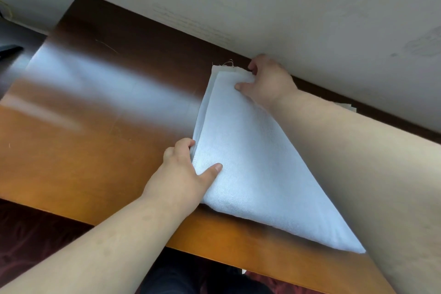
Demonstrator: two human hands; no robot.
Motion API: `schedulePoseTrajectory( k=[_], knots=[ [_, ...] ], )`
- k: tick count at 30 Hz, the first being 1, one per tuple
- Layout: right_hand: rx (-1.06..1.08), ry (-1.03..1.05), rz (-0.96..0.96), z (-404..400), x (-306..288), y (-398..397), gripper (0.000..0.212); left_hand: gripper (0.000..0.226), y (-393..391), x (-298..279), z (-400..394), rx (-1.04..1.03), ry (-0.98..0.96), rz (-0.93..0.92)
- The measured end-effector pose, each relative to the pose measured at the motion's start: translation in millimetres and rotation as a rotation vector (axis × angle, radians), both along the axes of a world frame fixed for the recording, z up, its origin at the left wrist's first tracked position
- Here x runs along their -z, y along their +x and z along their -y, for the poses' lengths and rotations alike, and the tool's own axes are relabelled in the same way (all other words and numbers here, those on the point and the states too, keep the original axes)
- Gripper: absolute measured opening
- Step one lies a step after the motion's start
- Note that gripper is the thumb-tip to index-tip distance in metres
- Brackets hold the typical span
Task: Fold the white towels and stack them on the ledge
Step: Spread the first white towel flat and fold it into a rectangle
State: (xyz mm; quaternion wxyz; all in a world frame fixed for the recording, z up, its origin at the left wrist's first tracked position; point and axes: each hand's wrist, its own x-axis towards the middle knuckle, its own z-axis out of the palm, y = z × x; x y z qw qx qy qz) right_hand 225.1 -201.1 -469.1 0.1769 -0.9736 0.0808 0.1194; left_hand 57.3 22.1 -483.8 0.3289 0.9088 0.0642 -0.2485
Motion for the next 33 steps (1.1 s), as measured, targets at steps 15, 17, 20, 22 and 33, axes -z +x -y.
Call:
schedulePoseTrajectory(
  k=[15, 17, 20, 22, 33],
  knots=[
    [-0.143, 0.112, 0.203, -19.0, 6.7, 15.6, 0.028, 0.057, 14.7, 8.2, -9.4, 0.150, 0.078, -0.119],
    [-0.134, 0.028, 0.149, -24.8, 12.4, 17.7, 0.036, 0.051, 17.1, 8.1, -8.0, 0.123, 0.073, -0.133],
    [-0.025, 0.022, 0.172, -18.3, 13.1, 5.0, 0.062, 0.050, 22.1, 6.1, -11.3, 0.046, 0.032, -0.158],
    [0.089, 0.072, 0.331, 8.8, 5.7, -19.9, 0.066, 0.062, 37.0, 2.0, -12.8, -0.008, 0.048, -0.125],
    [0.816, 0.376, -0.031, 180.9, 4.3, -132.9, 0.046, 0.075, 195.9, -2.4, 92.6, 0.147, 0.298, 0.135]
  ],
)
